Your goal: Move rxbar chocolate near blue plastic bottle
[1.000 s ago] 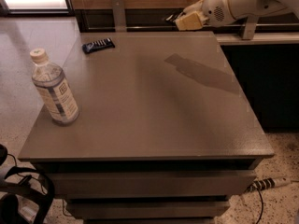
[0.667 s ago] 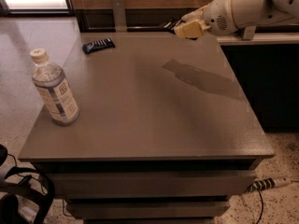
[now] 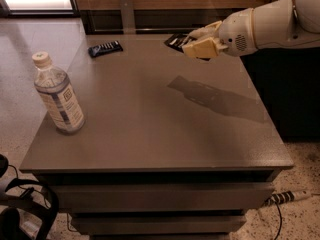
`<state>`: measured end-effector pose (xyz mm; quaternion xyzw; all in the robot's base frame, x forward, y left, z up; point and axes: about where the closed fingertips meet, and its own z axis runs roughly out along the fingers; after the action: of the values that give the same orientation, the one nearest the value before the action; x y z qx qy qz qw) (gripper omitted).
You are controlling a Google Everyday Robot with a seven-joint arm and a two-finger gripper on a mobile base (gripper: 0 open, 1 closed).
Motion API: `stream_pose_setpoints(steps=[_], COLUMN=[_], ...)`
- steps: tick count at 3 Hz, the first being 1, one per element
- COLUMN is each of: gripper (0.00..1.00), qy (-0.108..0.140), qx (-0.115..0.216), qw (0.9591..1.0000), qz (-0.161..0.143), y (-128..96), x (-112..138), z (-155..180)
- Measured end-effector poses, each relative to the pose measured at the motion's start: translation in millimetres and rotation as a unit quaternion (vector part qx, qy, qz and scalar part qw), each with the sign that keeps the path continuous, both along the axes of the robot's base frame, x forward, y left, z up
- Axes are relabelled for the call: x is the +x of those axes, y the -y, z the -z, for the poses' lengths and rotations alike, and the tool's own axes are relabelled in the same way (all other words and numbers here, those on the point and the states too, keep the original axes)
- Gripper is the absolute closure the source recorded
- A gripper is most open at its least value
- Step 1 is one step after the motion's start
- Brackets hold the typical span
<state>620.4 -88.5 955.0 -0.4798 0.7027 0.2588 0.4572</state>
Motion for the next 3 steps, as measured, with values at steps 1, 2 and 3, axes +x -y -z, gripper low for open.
stream_pose_setpoints(steps=[1,2,3], gripper=[1.0,1.0,1.0], qy=[-0.004,-0.014,-0.022], qx=[0.015,0.046,0.076], qw=[0.9992,0.997,0.9949], qz=[-0.036,-0.06,-0.062], y=[-22,-52,-83], x=[-18,-31,-43], z=[12,27,40])
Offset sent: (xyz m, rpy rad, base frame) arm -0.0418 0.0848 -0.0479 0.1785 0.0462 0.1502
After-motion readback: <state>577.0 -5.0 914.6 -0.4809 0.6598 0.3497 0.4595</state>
